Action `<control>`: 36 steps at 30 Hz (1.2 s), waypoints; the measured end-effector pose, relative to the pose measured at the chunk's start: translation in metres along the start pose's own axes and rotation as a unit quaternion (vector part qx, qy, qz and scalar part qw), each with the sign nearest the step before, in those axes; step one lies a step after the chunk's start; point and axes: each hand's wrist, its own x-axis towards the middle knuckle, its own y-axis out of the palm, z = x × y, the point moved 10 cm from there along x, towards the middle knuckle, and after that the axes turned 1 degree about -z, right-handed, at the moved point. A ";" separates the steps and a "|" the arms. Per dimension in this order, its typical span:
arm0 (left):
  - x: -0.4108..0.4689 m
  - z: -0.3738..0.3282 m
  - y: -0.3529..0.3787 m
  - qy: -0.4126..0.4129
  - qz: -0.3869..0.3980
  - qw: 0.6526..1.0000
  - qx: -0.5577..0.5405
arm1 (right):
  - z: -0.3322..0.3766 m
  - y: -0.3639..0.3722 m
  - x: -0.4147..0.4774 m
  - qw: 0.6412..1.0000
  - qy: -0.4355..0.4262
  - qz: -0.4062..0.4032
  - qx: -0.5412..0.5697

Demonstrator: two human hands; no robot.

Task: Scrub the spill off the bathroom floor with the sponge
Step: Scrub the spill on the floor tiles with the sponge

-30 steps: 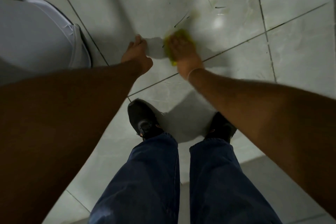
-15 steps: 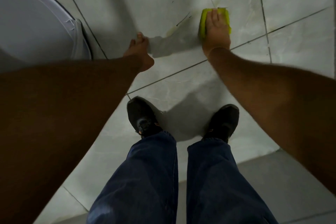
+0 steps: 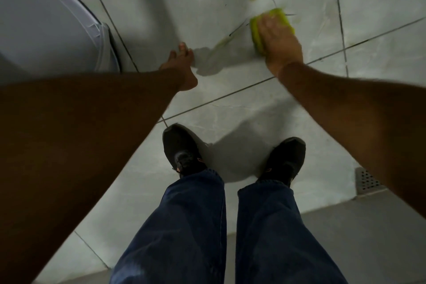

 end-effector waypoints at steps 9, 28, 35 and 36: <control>0.003 0.001 -0.009 -0.012 0.001 1.000 0.019 | 0.106 -0.001 0.009 0.997 -0.054 0.010 0.058; 0.002 -0.005 -0.009 -0.016 -0.004 0.998 0.059 | 0.169 0.042 -0.031 0.942 -0.305 0.138 -0.009; 0.007 0.004 0.000 -0.015 0.002 0.999 0.038 | 0.069 -0.018 0.055 0.991 -0.133 0.009 -0.018; 0.008 0.004 0.001 -0.009 0.005 0.999 0.035 | 0.035 -0.030 0.069 0.998 -0.064 -0.010 -0.015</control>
